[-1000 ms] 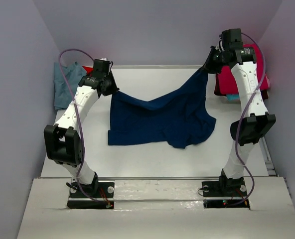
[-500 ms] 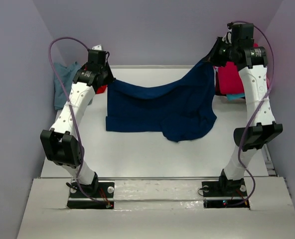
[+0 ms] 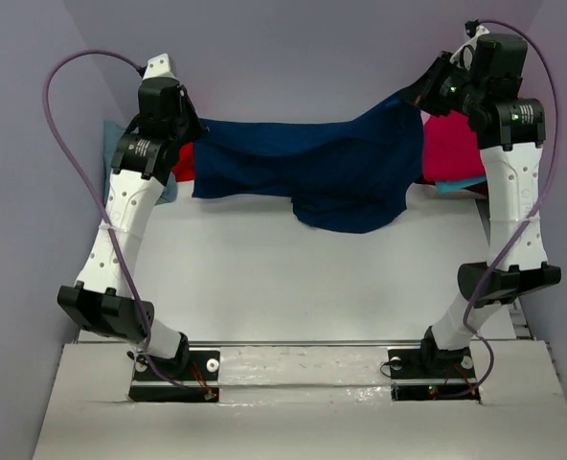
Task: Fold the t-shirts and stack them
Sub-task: Flatten the tshirt out
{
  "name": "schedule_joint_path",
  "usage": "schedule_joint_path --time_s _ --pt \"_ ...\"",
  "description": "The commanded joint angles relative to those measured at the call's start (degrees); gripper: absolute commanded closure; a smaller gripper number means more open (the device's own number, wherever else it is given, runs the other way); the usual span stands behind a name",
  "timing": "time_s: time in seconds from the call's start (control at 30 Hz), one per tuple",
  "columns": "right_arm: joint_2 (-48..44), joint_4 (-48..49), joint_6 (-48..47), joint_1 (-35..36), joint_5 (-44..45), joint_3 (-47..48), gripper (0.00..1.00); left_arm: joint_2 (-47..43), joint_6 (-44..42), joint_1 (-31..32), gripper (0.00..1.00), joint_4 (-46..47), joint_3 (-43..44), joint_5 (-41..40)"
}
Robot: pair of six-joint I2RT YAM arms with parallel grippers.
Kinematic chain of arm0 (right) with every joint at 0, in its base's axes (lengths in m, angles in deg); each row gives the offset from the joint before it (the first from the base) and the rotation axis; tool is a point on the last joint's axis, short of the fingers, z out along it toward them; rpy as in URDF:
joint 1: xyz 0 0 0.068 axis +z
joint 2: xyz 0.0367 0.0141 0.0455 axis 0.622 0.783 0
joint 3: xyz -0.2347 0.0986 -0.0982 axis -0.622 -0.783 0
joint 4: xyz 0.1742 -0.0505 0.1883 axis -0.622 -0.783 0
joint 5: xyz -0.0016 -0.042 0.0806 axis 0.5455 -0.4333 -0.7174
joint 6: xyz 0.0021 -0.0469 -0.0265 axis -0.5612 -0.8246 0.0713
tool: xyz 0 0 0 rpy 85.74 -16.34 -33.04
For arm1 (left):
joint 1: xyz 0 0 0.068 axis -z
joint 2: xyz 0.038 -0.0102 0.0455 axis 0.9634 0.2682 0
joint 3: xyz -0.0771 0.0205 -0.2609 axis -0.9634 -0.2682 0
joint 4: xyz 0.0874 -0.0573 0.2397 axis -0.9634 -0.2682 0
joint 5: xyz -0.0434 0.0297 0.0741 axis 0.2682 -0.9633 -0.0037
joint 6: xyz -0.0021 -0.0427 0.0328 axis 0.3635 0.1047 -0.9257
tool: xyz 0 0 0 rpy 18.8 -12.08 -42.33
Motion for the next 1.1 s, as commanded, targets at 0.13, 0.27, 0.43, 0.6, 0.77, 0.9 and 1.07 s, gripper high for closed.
schedule_joint_path --time_s 0.13,0.27,0.43,0.6,0.77,0.9,1.07 --pt "-6.36 7.69 0.99 -0.40 -1.17 2.57 0.93 -7.77 0.67 -0.57 0.94 7.11 0.56 -0.96" --pt "-7.15 8.13 1.78 -0.40 -1.87 3.10 0.93 -10.05 2.16 -0.58 0.94 8.60 -0.67 -0.26" --pt "-10.93 10.67 2.66 -0.40 -2.22 0.12 0.93 -12.87 2.43 -0.58 0.94 9.05 -1.38 -1.57" --pt "-15.14 11.73 3.97 -0.40 -3.62 -3.22 0.93 -16.55 3.57 -0.58 0.94 9.65 -5.49 -1.93" --pt "-18.75 11.47 3.98 -0.40 -5.73 -9.55 0.93 -22.43 5.50 -0.58 0.94 11.06 -12.35 -0.61" --pt "-22.35 10.77 2.66 0.13 -6.96 -15.52 0.93 -27.62 7.26 -0.58 0.94 12.38 -18.59 -0.26" --pt "-25.34 6.82 0.56 0.13 -9.16 -16.33 0.93 -33.42 8.32 -0.58 0.94 10.46 -23.16 -0.26"
